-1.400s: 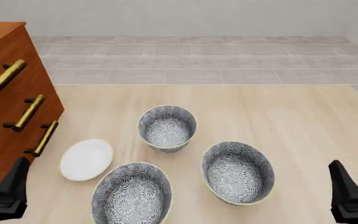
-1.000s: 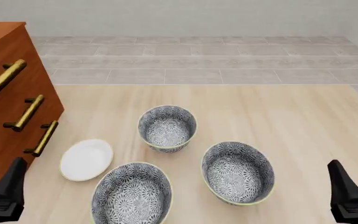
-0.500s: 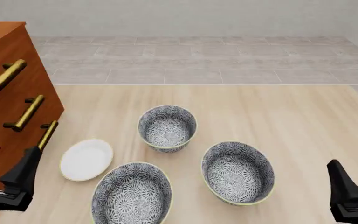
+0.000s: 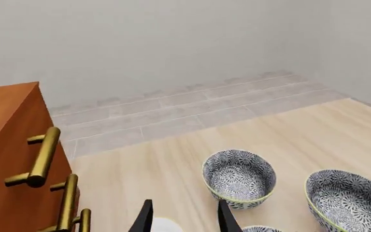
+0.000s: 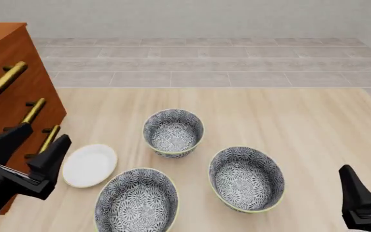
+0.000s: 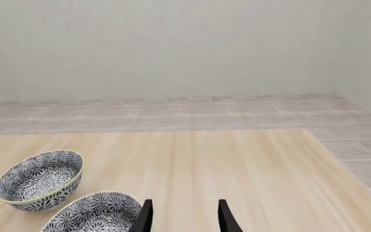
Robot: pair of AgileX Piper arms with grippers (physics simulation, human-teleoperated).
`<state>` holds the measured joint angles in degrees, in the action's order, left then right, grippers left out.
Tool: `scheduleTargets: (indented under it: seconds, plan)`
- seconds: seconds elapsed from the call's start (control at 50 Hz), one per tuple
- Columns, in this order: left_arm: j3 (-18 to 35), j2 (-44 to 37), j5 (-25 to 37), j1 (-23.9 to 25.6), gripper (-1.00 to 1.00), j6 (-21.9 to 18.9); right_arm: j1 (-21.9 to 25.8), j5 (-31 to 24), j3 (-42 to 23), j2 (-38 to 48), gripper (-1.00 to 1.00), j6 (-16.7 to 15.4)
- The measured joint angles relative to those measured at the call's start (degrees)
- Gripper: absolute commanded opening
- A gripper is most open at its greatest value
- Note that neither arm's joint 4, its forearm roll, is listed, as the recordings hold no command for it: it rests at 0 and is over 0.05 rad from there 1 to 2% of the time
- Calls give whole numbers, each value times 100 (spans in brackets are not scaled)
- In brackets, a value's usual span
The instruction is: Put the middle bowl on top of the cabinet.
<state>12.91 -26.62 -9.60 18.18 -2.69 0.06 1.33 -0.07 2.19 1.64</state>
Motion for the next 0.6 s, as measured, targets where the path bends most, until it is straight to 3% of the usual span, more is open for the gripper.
scheduleTargets:
  seconds: [0.6]
  plan:
    - [902,-1478,-124,1159,100,-248,-16,53,0,57,100,19]
